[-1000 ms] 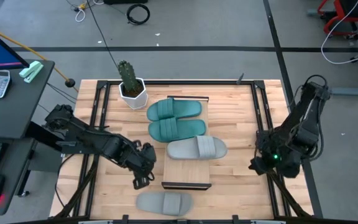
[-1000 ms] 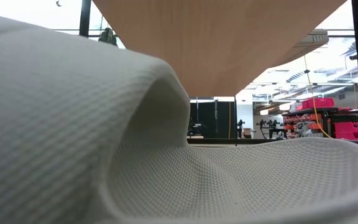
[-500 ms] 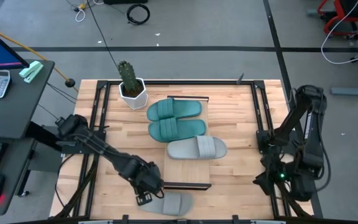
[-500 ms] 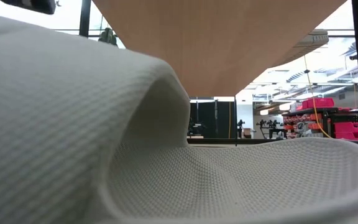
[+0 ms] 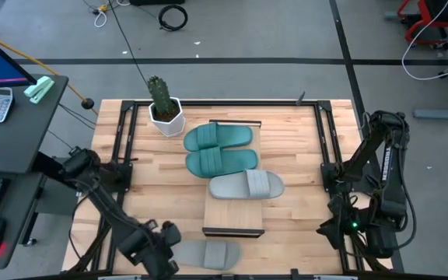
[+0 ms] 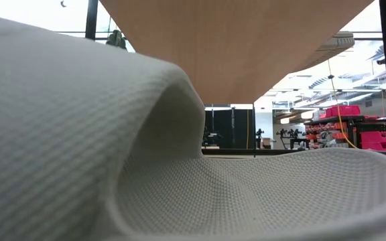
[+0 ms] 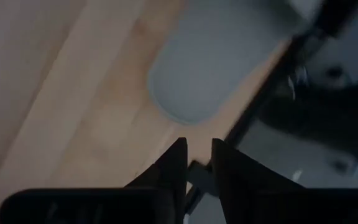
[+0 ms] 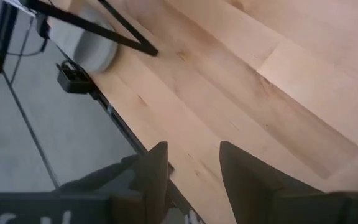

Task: Pick and place slides into the shelf
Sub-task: Put the gray slide on the shelf

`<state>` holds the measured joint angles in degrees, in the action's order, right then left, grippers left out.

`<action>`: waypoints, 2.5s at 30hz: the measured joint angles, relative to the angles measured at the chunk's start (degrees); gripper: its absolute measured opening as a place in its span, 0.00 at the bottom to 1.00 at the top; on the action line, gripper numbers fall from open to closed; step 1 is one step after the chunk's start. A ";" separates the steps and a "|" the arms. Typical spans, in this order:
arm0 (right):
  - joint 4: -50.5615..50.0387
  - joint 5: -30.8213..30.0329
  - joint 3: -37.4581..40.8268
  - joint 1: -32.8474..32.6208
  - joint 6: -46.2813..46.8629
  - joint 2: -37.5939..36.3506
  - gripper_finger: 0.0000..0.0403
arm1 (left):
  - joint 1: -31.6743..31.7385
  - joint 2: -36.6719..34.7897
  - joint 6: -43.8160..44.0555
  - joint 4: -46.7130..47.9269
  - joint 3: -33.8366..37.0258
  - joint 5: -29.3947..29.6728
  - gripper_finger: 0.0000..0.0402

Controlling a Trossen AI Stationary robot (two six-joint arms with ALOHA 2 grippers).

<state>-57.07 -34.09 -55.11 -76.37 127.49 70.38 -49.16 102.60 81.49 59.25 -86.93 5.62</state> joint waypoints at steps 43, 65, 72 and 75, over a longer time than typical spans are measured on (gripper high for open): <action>4.58 -1.43 0.00 5.13 -1.63 -0.34 0.38 | -8.75 -5.96 39.97 -58.11 42.55 24.20 0.34; 4.45 -1.44 0.00 6.94 -3.15 -0.36 0.38 | -8.16 -5.89 35.01 -63.51 44.23 25.77 0.03; 4.45 -1.44 0.00 6.94 -4.19 -0.36 0.38 | -8.29 -6.08 28.69 -66.82 42.61 25.80 0.01; 4.43 -1.44 0.00 6.94 -4.61 -0.36 0.38 | -8.33 -7.26 25.94 -66.56 41.95 25.75 0.01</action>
<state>-52.64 -35.53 -55.11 -69.43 122.88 70.02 -57.49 95.33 107.43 -7.31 -44.98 31.37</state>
